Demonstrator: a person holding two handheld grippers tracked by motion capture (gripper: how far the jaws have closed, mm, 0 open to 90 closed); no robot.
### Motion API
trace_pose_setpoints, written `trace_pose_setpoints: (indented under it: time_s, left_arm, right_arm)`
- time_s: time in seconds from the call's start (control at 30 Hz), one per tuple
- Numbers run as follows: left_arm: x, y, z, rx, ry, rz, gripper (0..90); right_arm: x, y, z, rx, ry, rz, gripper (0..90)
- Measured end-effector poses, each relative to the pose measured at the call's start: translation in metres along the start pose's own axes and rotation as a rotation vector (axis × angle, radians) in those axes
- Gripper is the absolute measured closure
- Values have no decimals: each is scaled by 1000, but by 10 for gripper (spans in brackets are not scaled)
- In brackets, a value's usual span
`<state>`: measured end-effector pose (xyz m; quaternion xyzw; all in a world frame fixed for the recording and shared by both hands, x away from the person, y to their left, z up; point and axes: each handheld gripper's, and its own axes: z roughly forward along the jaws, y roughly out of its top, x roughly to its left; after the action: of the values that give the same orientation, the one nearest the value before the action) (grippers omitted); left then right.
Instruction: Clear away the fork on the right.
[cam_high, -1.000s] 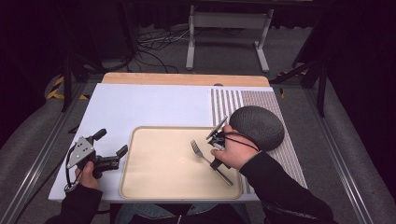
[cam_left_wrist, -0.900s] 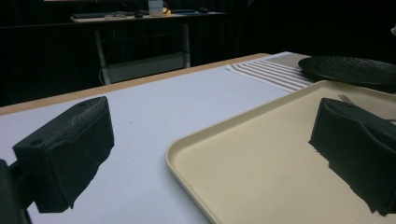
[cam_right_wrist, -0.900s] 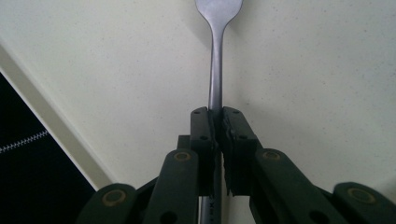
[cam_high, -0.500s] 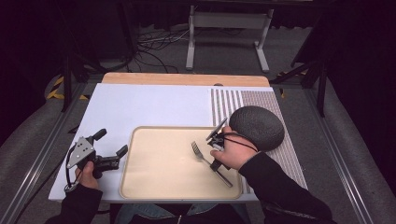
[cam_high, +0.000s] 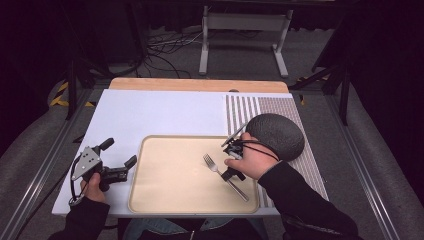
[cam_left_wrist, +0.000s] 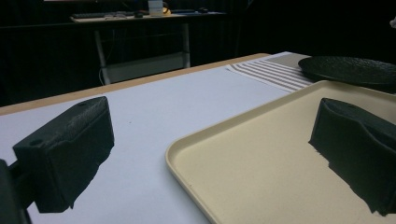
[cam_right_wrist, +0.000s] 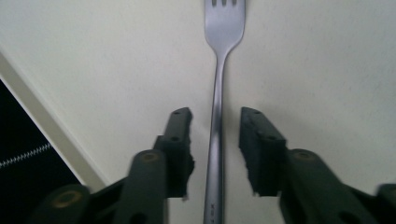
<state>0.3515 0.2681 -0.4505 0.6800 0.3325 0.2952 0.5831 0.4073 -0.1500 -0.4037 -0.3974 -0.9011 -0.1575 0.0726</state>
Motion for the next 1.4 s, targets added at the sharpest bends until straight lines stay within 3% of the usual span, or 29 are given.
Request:
trace_pose_setpoints:
  time_s: [0.1, 0.17, 0.27, 0.33, 0.43, 0.7, 0.8, 0.9, 1.03, 1.27, 1.4]
  left_arm:
    - [0, 0, 0, 1, 0, 0, 2]
    - [0, 0, 0, 0, 0, 0, 2]
    - [0, 0, 0, 2, -1, 0, 1]
    - [0, 0, 0, 0, -1, 0, 1]
    - [0, 0, 0, 0, -2, 0, 1]
    - [0, 0, 0, 0, 0, -1, 1]
    - [0, 0, 0, 2, -1, 0, 1]
    - [0, 0, 0, 0, -1, 0, 2]
    - [0, 0, 0, 3, 1, -1, 2]
    - [1, 0, 0, 3, 0, -3, 1]
    - [1, 0, 0, 1, 1, -2, 1]
  right_arm:
    - [1, 0, -1, -40, 7, -20, 434]
    - [2, 1, -2, -107, 37, -71, 330]
    - [4, 4, -3, -162, 42, -129, 259]
    - [4, 7, -3, -206, 33, -199, 237]
    - [5, 10, -3, -268, 19, -256, 256]
    - [9, 14, 0, -380, 20, -406, 348]
    - [12, 17, 4, -431, 31, -474, 458]
    - [13, 21, 7, -442, 28, -533, 556]
    - [12, 24, 11, -490, 26, -546, 700]
    - [8, 27, 21, -479, 38, -573, 889]
    - [6, 28, 26, -483, 49, -576, 900]
